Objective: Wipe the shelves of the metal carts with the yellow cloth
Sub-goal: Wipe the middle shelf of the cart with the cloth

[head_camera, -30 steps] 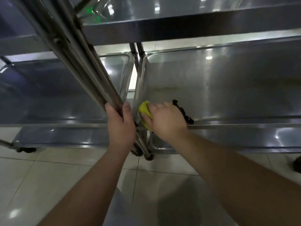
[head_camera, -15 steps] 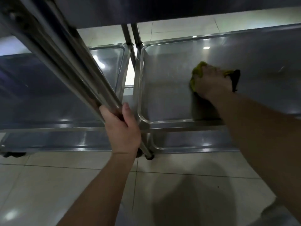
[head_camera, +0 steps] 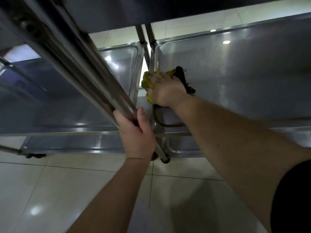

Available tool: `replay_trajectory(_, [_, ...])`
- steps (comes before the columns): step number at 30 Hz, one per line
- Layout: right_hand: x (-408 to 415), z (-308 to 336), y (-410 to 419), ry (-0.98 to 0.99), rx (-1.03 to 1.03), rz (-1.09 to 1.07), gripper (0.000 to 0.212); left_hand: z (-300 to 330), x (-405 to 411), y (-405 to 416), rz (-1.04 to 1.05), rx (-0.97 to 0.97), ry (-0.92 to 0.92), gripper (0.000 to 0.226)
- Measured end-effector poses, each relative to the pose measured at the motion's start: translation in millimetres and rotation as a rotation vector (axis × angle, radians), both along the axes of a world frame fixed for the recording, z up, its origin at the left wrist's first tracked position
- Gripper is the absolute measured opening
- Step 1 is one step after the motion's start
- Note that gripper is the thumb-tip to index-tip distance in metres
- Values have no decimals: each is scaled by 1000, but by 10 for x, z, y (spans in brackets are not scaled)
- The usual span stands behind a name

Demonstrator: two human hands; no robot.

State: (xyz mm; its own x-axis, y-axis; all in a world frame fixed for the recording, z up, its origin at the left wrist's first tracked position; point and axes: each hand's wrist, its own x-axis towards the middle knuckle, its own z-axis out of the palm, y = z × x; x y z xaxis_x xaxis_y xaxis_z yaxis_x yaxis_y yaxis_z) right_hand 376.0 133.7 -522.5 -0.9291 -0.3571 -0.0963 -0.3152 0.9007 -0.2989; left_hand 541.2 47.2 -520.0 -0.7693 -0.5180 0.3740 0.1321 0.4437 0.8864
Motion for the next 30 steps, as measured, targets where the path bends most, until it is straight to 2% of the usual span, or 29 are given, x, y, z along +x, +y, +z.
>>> replay_trajectory(3, [26, -35, 339, 47, -7, -47, 63, -34, -18, -33, -8, -11, -3, 27])
replay_trajectory(9, [-155, -69, 1674, 45, 86, -409, 61, 18, -3, -22, -21, -14, -25, 23])
replay_trajectory(13, [54, -141, 2443, 73, 99, -605, 68, 54, 24, 21, -28, 11, -21, 32])
replay_trajectory(18, [438, -45, 2110, 77, 93, -552, 66, 64, 32, 43, -20, 24, -40, 36])
replay_trajectory(20, [610, -21, 1705, 107, 112, -419, 69, 59, 35, 37, -19, 25, -48, 38])
replay_trajectory(26, [1160, -7, 446, -40, 84, -129, 63, 42, 37, 6, -20, 3, -47, 48])
replay_trajectory(30, [1144, -2, 638, -3, 63, -33, 62, 49, 45, -1, -20, -10, -52, 52])
